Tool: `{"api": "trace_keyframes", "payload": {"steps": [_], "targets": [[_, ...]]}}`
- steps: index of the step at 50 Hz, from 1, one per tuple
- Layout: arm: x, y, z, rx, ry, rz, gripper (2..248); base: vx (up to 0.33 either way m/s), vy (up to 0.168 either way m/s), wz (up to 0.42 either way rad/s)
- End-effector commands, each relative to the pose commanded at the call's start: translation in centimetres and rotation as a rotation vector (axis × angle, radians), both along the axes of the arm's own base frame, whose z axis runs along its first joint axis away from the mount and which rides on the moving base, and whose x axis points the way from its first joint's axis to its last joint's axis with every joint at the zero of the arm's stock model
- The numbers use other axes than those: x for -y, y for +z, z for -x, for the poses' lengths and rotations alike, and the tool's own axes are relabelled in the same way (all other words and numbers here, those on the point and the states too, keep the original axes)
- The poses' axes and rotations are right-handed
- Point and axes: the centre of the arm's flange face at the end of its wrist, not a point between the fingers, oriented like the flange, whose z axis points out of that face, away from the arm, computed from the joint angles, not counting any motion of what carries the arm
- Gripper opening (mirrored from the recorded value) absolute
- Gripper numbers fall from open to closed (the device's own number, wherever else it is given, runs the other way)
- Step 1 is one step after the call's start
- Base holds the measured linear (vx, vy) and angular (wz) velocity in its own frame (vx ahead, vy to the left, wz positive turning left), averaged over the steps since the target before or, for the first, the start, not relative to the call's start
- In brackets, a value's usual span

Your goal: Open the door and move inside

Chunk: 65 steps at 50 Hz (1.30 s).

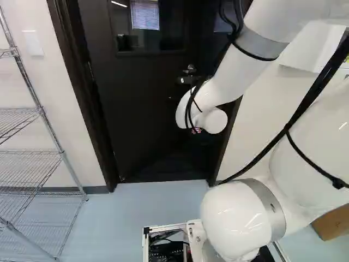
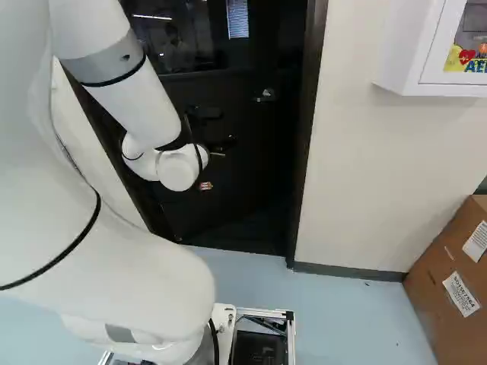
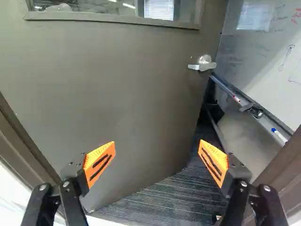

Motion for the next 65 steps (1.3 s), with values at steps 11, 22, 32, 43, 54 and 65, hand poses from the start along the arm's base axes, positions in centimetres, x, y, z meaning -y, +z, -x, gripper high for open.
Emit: {"api": "trace_keyframes", "payload": {"steps": [11, 22, 32, 43, 54, 65], "targets": [[0.0, 0.0, 0.0, 0.0, 0.0, 0.0, 247, 0.0, 0.0, 0.0], [0.0, 0.0, 0.0, 0.0, 0.0, 0.0, 247, 0.0, 0.0, 0.0], [0.0, 0.0, 0.0, 0.0, 0.0, 0.0, 247, 0.0, 0.0, 0.0], [0.0, 0.0, 0.0, 0.0, 0.0, 0.0, 247, 0.013, 0.001, 0.0], [0.0, 0.0, 0.0, 0.0, 0.0, 0.0, 247, 0.041, 0.002, -0.005], [0.0, 0.0, 0.0, 0.0, 0.0, 0.0, 247, 0.08, 0.002, -0.015]]}}
